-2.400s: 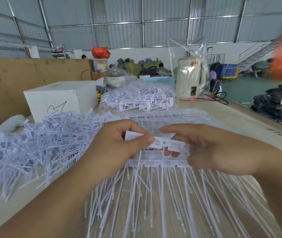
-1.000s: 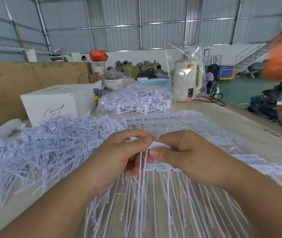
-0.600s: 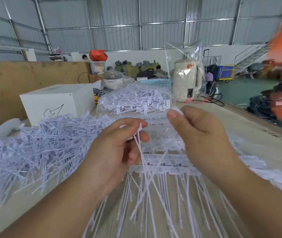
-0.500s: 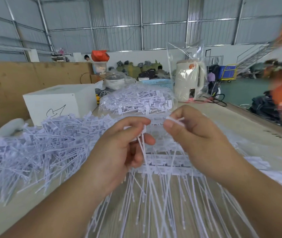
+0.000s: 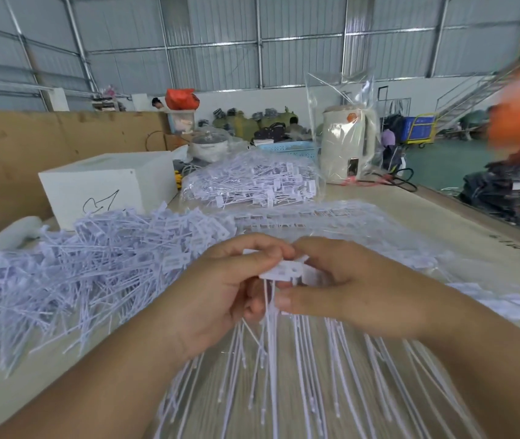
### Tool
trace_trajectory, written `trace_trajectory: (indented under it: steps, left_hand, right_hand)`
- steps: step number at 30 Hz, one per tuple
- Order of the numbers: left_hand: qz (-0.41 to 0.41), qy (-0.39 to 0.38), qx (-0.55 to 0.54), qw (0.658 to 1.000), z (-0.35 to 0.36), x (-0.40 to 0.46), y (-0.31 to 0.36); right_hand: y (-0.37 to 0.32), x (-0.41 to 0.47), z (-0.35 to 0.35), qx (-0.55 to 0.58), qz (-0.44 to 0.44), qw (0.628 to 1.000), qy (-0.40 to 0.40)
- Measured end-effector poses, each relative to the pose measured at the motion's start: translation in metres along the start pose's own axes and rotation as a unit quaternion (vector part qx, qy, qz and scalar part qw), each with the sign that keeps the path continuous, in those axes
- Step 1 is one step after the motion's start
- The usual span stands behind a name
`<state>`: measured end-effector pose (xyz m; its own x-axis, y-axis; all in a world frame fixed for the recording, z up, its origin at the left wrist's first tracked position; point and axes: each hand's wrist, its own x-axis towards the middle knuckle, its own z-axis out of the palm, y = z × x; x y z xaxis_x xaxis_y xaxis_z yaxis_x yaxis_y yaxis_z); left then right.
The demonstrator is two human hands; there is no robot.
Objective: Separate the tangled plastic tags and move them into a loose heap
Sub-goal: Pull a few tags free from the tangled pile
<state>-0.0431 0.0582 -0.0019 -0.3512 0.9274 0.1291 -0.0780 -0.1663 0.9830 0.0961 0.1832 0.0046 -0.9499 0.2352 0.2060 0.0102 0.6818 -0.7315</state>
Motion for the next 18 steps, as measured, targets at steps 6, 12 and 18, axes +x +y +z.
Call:
trace_trajectory:
  steps: [6, 12, 18]
  left_hand:
    - [0.031, -0.033, 0.093, 0.995, -0.007, 0.001, 0.0]
    - [0.071, 0.011, 0.079, 0.994, -0.004, 0.004, -0.004]
    - [0.082, 0.115, -0.077, 0.987, 0.009, 0.002, 0.0]
  right_hand:
    - [0.0, -0.002, -0.009, -0.027, 0.017, 0.999, -0.028]
    - [-0.005, 0.0, -0.002, -0.029, -0.008, 1.0, 0.005]
    - [-0.009, 0.005, 0.022, -0.03, -0.051, 0.977, 0.207]
